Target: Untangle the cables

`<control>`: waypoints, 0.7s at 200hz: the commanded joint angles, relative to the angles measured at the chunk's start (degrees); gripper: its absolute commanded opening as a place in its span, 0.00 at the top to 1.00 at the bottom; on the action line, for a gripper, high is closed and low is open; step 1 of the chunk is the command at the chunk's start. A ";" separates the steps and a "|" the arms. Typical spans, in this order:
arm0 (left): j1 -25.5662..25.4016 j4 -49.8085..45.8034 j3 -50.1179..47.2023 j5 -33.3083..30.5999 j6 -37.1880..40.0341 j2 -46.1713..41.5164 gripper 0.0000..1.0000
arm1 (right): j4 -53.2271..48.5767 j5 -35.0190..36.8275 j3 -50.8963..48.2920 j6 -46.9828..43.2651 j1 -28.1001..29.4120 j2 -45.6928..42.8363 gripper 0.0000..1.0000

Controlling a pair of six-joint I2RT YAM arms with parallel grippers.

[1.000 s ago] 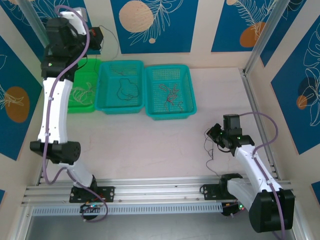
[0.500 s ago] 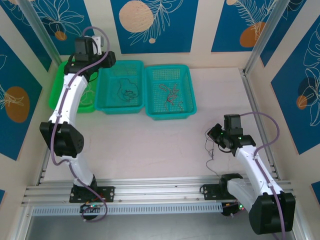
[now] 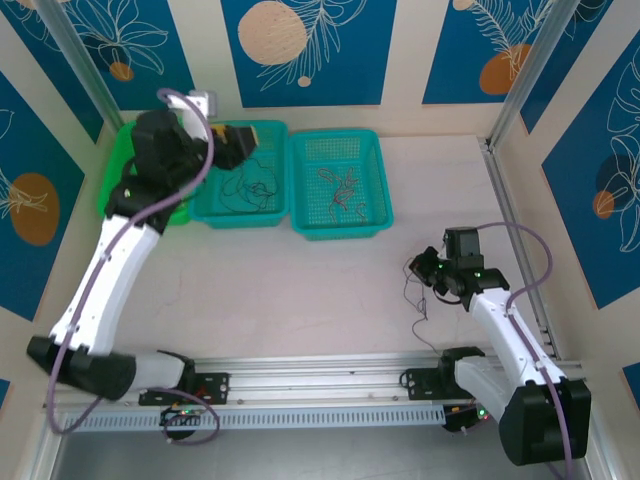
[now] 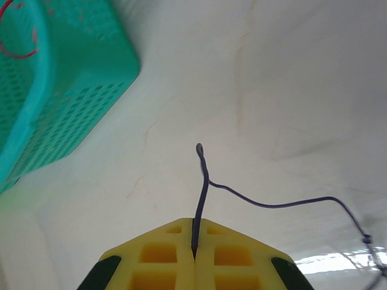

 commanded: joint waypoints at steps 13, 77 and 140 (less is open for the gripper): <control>-9.79 10.20 -15.32 2.16 -4.42 -5.61 0.40 | 3.25 -11.51 3.84 -2.24 4.82 2.92 1.00; -25.51 27.09 -37.06 8.93 -5.61 -4.07 0.40 | 4.87 -10.95 8.41 0.35 16.17 5.15 1.00; -29.24 41.96 -46.55 10.30 -0.75 7.62 0.29 | 4.48 -12.57 15.79 0.15 20.46 6.07 1.00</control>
